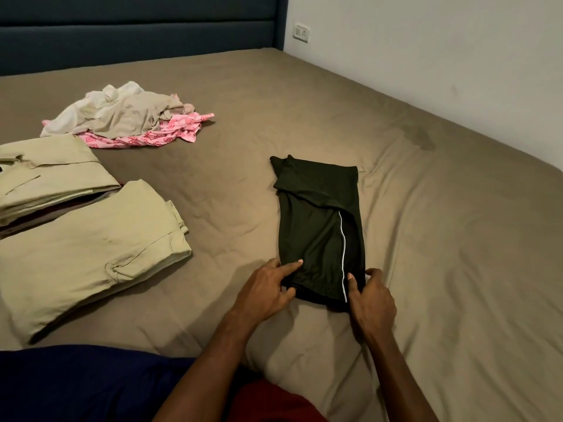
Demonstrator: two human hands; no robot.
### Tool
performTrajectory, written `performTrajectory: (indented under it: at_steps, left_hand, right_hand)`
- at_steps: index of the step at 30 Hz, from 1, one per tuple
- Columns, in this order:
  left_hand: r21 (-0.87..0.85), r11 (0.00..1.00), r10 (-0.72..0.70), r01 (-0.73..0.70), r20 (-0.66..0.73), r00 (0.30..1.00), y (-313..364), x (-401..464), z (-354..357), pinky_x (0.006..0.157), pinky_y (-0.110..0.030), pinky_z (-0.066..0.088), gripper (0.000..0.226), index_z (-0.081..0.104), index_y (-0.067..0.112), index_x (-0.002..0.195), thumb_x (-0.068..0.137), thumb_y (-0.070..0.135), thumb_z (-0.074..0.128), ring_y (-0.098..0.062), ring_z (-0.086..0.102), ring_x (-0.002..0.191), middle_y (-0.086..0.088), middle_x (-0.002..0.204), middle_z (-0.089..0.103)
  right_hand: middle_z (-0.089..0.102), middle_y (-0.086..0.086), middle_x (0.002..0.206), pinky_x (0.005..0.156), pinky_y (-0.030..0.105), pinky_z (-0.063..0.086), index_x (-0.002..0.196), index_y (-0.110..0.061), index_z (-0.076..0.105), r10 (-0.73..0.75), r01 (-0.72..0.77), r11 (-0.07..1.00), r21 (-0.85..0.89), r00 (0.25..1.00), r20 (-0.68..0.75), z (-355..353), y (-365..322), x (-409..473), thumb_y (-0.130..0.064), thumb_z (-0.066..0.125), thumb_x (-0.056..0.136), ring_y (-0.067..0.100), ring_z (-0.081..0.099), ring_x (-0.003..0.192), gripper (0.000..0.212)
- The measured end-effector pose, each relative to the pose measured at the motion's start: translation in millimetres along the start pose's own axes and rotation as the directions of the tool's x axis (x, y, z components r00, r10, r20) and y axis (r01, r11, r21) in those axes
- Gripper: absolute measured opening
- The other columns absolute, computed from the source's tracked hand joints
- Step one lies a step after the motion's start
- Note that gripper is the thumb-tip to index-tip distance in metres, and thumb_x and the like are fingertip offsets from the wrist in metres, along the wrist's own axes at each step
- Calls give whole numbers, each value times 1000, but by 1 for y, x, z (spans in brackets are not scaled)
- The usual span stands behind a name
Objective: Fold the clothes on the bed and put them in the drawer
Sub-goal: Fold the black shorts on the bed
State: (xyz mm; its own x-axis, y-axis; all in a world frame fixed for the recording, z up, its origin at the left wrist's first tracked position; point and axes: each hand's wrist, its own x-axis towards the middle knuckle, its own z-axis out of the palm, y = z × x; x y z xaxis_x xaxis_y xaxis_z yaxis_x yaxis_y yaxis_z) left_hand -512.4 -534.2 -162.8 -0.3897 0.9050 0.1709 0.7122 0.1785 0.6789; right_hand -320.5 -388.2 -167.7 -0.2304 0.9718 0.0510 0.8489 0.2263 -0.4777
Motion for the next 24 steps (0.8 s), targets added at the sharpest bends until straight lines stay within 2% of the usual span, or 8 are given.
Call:
performTrajectory:
  at_steps: [2, 6, 10, 12, 15, 18, 21, 24]
  left_hand:
    - [-12, 1000, 24, -24, 8, 1000, -3, 2, -1, 75, -22, 49, 59, 65, 33, 136, 77, 31, 60, -8, 54, 71, 7, 89, 52]
    - [98, 995, 17, -19, 23, 1000, 12, -2, 4, 78, -34, 53, 61, 67, 25, 135, 76, 36, 57, -25, 64, 83, -6, 89, 66]
    - [184, 983, -23, -2, 131, 991, 18, -5, 10, 90, -33, 49, 55, 60, 19, 142, 87, 27, 64, -28, 64, 105, -12, 109, 71]
    - [204, 979, -47, 5, 204, 978, 15, -5, 7, 88, -29, 48, 53, 60, 21, 142, 89, 24, 68, -24, 65, 102, -9, 106, 73]
    - [2, 993, -119, 122, 231, 966, 7, -8, -5, 72, -21, 50, 71, 64, 33, 136, 72, 51, 88, -7, 66, 71, 4, 75, 73]
    - [-284, 916, -289, 282, 17, 957, 4, -2, -7, 59, -20, 48, 57, 76, 37, 114, 65, 64, 86, 1, 56, 52, 12, 57, 63]
    - [-411, 854, -420, 320, -179, 890, 2, 10, -5, 58, -33, 59, 19, 78, 26, 100, 87, 40, 79, -10, 65, 50, 5, 60, 69]
    - [-513, 776, -514, 368, -175, 840, -7, 34, -4, 60, -45, 62, 11, 74, 18, 105, 94, 18, 73, -20, 71, 57, -5, 68, 72]
  right_hand:
    - [70, 21, 109, 80, 46, 50, 139, -10, 44, -44, 44, 997, 63, 999, -1, 0, 2, -3, -34, 60, 101, 44, 66, 101, 47]
    - [70, 22, 98, 73, 47, 49, 141, -14, 40, -66, 69, 994, 79, 997, -39, 0, 7, -5, -29, 52, 105, 46, 67, 91, 41]
    - [72, 11, 91, 65, 42, 49, 135, -17, 45, -196, 194, 974, -119, 981, -10, 2, 15, -7, -36, 44, 105, 39, 69, 81, 36]
    - [71, 6, 85, 61, 38, 43, 132, -16, 51, -239, 238, 947, -217, 971, 21, -1, 20, -4, -37, 45, 104, 34, 68, 77, 35]
    - [71, 8, 94, 65, 36, 40, 137, -19, 45, -220, 231, 951, -207, 972, 77, -15, 19, 10, -45, 53, 100, 33, 69, 87, 46]
    - [69, 9, 107, 79, 41, 50, 147, -21, 37, -183, 188, 979, -75, 981, 63, -24, 16, 46, -52, 55, 97, 34, 67, 100, 61]
    - [67, 5, 113, 86, 42, 53, 142, -22, 47, -222, 222, 975, 27, 975, -2, -14, 4, 97, -48, 61, 95, 27, 66, 100, 55]
    - [63, 0, 117, 81, 38, 55, 131, -24, 58, -339, 337, 938, 86, 941, 11, 3, -14, 152, -46, 72, 88, 20, 65, 98, 50]
